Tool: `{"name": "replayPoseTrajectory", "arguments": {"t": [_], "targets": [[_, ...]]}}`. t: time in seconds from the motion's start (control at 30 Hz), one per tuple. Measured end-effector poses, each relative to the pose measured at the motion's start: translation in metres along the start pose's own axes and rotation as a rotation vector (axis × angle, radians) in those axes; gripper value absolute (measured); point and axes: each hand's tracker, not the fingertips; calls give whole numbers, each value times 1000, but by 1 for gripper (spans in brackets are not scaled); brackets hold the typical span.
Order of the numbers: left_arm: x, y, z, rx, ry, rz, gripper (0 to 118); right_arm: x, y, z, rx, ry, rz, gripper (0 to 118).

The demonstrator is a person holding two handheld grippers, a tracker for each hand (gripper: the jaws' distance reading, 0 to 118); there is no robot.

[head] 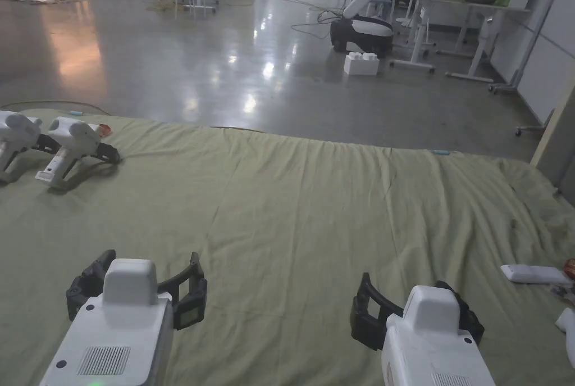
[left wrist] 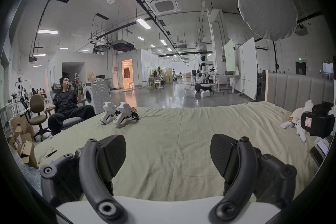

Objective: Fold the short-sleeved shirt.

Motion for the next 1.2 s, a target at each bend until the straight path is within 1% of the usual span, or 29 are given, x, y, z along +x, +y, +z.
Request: {"name": "replayPoseTrajectory", "arguments": {"t": [0.1, 0.2, 0.33, 0.5, 0.63, 0.7, 0.77, 0.97, 1.07, 1.13, 1.2], "targets": [[-4, -2, -2, -19, -12, 22, 102, 4, 2, -2, 4, 15, -46, 97], [-8, -4, -3, -26, -22, 35, 105, 6, 4, -3, 8, 16, -62, 100], [-11, -3, -6, -38, -41, 48, 112, 6, 6, -6, 9, -4, -52, 104], [-13, -4, -9, -30, -49, 54, 113, 3, 6, -13, -8, -57, -55, 104], [-14, -3, -12, -36, -56, 72, 114, -3, 7, -14, 5, -76, 2, 104], [-15, -4, -13, -35, -60, 75, 114, -4, 8, -15, 7, -63, 1, 104], [-15, -3, -13, -33, -67, 73, 114, -2, 11, -18, -18, -40, -34, 104], [-16, 0, -11, -27, -86, 74, 115, 5, 19, -26, -142, 0, -204, 104], [-16, 0, -11, -31, -81, 72, 115, 9, 22, -29, -200, -17, -268, 104], [-16, -2, -12, -33, -79, 71, 115, 8, 25, -31, -226, -47, -264, 104], [-16, -2, -12, -38, -79, 70, 115, 5, 25, -34, -228, -68, -227, 104]]}}
